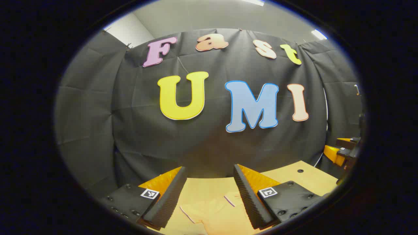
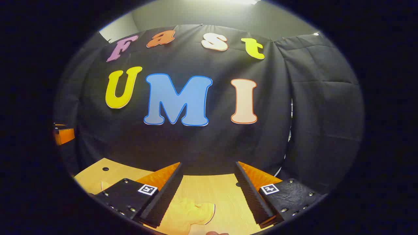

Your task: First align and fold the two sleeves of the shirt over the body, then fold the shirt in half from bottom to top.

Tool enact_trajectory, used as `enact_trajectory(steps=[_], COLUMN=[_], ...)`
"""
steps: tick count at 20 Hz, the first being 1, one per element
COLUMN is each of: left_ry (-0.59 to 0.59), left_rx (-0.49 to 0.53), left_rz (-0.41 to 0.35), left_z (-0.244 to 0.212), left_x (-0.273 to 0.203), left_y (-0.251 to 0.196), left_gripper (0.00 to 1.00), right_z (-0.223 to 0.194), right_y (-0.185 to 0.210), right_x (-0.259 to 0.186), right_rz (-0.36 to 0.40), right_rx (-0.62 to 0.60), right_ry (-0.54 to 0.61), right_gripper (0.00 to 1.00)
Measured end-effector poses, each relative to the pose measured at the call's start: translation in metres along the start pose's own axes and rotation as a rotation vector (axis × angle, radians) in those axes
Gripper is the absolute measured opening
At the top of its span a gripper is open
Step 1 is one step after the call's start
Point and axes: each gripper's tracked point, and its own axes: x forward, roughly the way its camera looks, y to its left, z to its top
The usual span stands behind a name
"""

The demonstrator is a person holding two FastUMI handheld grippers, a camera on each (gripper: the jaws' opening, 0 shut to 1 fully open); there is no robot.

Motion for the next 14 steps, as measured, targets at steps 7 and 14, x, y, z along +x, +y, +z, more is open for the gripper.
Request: enact_trajectory(steps=[7, 14], left_ry=[-0.008, 0.002], left_rx=[0.011, 0.016], left_rz=[-0.009, 0.015], left_z=[0.003, 0.002], left_x=[-0.005, -0.008], left_y=[-0.001, 0.005], left_gripper=[0.94, 0.94], right_z=[-0.049, -0.129], right_y=[0.000, -0.001], right_x=[0.027, 0.067], right_rz=[0.011, 0.024], right_rx=[0.017, 0.008], right_ry=[0.104, 0.284], right_gripper=[0.99, 0.99])
